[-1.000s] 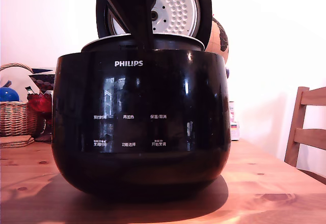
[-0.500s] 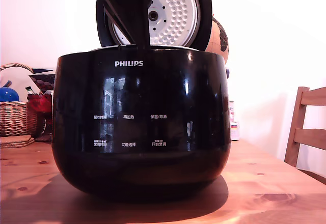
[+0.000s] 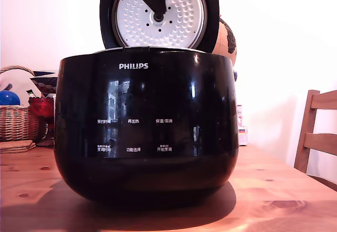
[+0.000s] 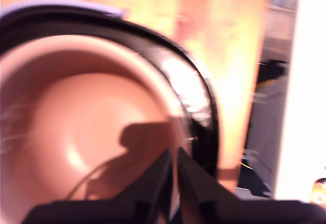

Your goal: Place the pot you are holding inside the rice cooker

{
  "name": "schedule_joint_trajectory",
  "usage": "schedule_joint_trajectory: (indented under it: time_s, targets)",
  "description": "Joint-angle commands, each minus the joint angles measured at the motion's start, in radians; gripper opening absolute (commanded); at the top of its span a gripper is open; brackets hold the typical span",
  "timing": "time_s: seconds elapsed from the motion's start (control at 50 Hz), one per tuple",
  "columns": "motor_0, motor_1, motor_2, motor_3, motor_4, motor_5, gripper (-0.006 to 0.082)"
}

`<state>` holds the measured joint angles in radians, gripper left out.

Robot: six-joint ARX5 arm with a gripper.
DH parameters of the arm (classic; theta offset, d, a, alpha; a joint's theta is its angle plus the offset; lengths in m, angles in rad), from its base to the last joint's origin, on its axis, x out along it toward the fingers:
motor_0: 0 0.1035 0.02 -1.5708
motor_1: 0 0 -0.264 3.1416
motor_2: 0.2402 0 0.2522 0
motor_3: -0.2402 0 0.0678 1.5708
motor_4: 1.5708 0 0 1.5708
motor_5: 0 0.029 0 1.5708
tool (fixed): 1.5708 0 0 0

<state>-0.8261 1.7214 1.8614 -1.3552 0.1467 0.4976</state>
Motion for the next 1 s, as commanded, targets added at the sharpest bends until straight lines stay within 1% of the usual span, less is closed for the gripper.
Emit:
schedule_joint_trajectory:
  time_s: [0.0,0.16,0.24,0.26,0.34,0.36,0.38,0.5,0.62,0.72,0.84,0.98]
  targets:
    - [0.032,0.004,0.005,0.0,-0.026,-0.04,-0.0021]
    - [0.106,-0.003,0.006,0.001,-0.122,-0.109,-0.0021]
    - [0.154,-0.015,0.006,0.002,-0.175,-0.109,-0.0021]
    - [0.165,-0.017,0.006,0.003,-0.188,-0.135,-0.0022]
    - [0.22,-0.028,0.006,0.002,-0.246,-0.154,-0.0021]
    - [0.236,-0.032,0.006,0.002,-0.246,-0.154,-0.0022]
    - [0.252,-0.035,0.006,0.002,-0.278,-0.162,-0.0022]
    - [0.352,-0.055,0.007,0.013,-0.333,-0.165,-0.0022]
    - [0.444,-0.074,0.008,0.039,-0.363,-0.169,-0.0021]
    - [0.507,-0.089,0.011,0.071,-0.367,-0.174,-0.0022]
    - [0.562,-0.101,0.026,0.109,-0.366,-0.185,-0.0021]
    - [0.598,-0.107,0.038,0.163,-0.365,-0.185,-0.0022]
